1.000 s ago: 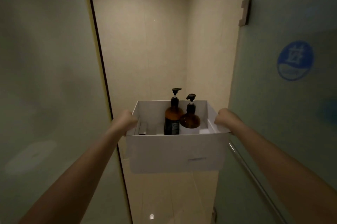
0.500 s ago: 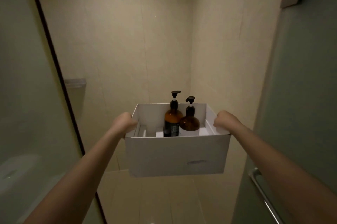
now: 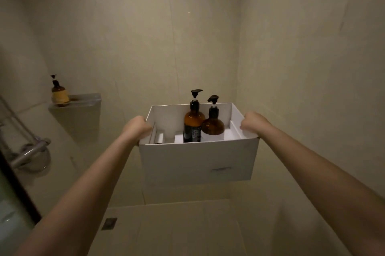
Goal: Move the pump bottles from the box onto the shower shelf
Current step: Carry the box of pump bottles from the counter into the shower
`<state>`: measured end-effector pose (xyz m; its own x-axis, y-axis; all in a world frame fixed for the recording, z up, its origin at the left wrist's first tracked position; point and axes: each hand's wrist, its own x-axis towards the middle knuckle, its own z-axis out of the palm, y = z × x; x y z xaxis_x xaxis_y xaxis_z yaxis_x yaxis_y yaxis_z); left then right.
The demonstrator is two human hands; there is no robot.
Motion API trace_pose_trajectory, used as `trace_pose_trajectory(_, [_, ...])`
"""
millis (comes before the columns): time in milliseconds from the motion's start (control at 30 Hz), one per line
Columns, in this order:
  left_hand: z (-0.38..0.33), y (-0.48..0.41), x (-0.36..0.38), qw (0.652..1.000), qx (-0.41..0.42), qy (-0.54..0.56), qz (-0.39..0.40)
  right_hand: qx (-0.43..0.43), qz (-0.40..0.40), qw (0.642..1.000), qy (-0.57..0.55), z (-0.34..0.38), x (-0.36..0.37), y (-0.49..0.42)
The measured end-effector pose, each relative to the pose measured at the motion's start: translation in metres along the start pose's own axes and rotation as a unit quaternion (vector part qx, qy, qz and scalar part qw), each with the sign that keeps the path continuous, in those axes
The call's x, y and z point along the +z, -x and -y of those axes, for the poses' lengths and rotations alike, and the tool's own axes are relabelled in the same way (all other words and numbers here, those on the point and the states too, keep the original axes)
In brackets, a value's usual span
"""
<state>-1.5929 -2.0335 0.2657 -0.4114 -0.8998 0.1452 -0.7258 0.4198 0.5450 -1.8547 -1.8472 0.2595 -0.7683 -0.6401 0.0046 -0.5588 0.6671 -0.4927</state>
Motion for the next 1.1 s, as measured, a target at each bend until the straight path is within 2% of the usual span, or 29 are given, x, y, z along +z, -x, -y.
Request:
trace_pose_trajectory(300, [0.009, -0.067, -0.001, 0.998, -0.053, -0.038, -0.014, -0.04, 0.033, 0.999, 0.005, 0.048, 0.029, -0.095])
trace_pose_trajectory(533, [0.032, -0.125, -0.009, 0.99, -0.117, -0.046, -0.068, -0.12, 0.072, 0.99, -0.022, 0.108, 0.058, -0.186])
trace_pose_trajectory(833, [0.069, -0.186, -0.031, 0.964, -0.218, -0.032, -0.152, -0.235, 0.129, 0.963, -0.035, 0.208, 0.1, -0.29])
trace_pose_trajectory(1100, [0.112, -0.191, -0.052, 0.926, -0.318, -0.034, -0.203, -0.32, 0.187, 0.928, -0.034, 0.292, 0.149, -0.318])
